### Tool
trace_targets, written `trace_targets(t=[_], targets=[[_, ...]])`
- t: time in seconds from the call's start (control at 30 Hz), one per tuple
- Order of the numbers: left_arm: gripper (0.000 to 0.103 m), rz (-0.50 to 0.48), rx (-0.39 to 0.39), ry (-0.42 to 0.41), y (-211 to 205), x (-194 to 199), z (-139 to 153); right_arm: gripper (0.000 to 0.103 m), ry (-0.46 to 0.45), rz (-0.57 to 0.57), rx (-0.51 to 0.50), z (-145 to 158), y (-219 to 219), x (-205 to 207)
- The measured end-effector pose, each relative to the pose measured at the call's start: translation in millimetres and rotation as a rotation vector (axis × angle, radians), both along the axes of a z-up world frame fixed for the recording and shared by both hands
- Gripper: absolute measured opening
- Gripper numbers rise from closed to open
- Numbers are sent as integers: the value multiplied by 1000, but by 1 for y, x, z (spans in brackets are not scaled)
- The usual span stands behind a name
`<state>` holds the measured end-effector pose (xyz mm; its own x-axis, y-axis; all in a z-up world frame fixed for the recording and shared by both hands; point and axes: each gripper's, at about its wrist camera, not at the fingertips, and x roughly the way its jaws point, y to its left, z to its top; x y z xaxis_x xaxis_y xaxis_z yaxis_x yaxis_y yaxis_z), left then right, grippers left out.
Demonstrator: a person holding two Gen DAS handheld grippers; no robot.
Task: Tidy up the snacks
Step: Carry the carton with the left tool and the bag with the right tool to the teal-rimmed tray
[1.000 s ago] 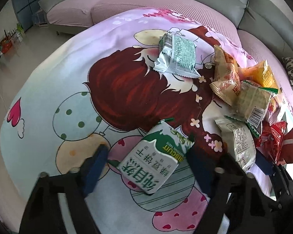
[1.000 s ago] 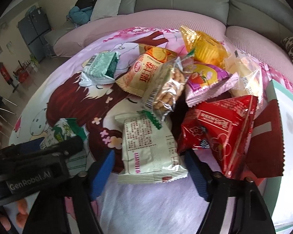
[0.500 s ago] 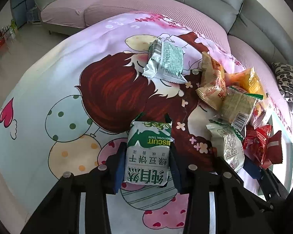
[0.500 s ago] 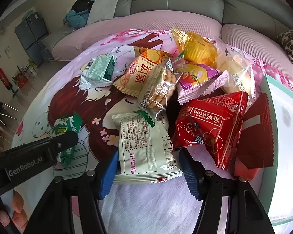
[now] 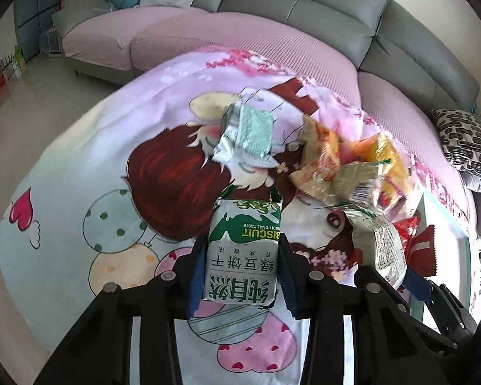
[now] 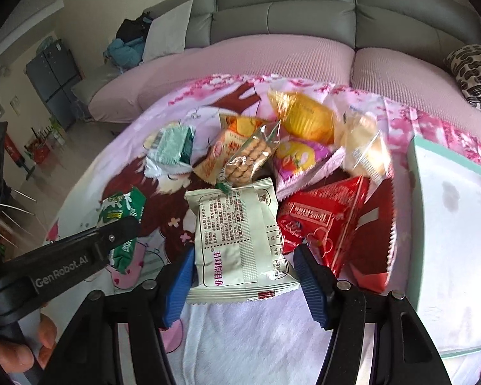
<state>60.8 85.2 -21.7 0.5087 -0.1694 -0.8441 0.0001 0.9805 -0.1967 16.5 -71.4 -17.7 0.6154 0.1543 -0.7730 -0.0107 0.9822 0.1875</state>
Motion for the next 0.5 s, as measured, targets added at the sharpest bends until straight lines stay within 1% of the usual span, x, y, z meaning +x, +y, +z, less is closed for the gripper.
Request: trace_targets(t=[0.2, 0.5], targets=[[42, -18, 9, -34, -9, -1, 16, 65, -59, -9, 2, 21, -3, -10], [42, -44, 44, -74, -28, 0, 40, 65, -101, -59, 6, 39, -22, -15]])
